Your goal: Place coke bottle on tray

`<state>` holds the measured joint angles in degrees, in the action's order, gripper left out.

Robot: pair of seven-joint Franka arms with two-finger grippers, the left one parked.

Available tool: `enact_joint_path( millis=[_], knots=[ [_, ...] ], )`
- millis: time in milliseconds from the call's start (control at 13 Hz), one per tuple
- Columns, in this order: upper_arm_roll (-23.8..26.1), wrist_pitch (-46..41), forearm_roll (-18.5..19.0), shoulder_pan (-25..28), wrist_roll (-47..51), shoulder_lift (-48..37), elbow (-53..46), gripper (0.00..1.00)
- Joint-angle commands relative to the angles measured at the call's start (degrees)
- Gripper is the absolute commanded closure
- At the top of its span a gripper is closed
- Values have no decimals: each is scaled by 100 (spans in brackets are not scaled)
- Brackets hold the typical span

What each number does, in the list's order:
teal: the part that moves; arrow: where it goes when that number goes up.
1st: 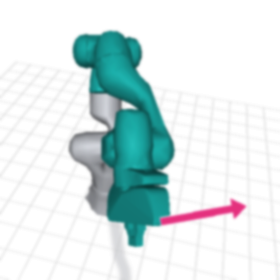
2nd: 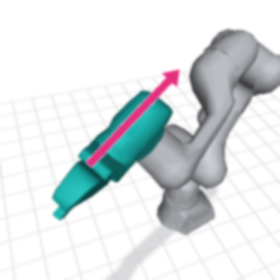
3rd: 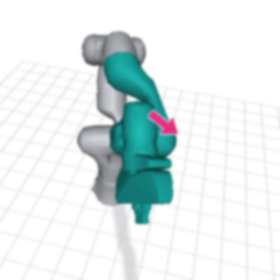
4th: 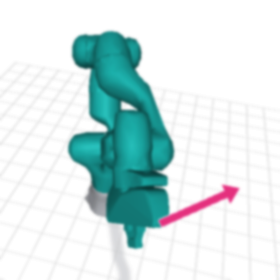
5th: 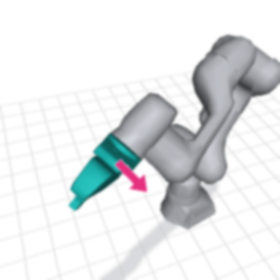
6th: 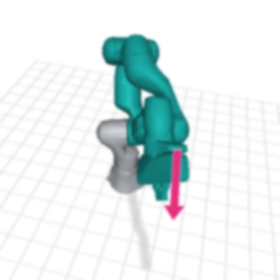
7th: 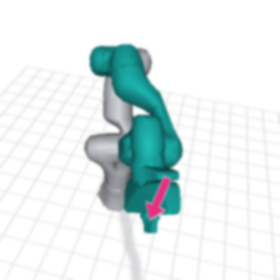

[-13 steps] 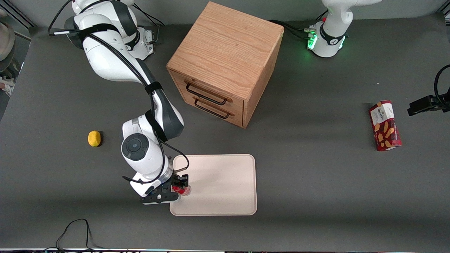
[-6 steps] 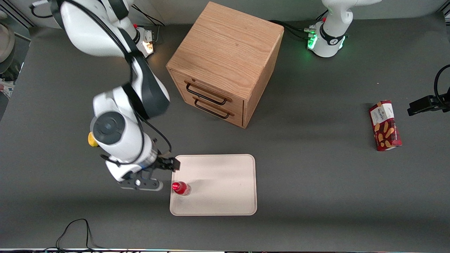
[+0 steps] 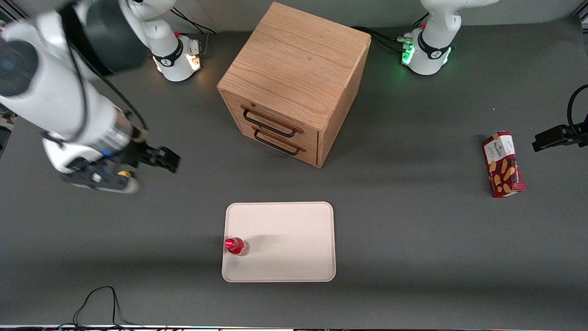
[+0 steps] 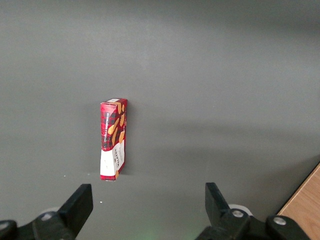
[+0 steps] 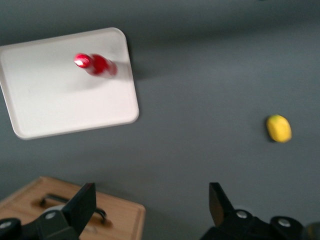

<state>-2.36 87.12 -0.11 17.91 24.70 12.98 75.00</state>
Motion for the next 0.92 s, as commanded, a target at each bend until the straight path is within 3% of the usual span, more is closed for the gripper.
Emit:
enact_joint_path(
  millis=[0, 231, 385, 846],
  knots=[
    [183, 164, -50, -698, -1067, -1050, 1191, 0],
    [183, 199, -68, -1349, -2010, -1236, 1228, 0],
    [183, 252, -296, -1692, -2389, -1236, 1219, 0],
    [-72, 560, -288, -1729, -2908, -1175, 1228, 0]
  ],
)
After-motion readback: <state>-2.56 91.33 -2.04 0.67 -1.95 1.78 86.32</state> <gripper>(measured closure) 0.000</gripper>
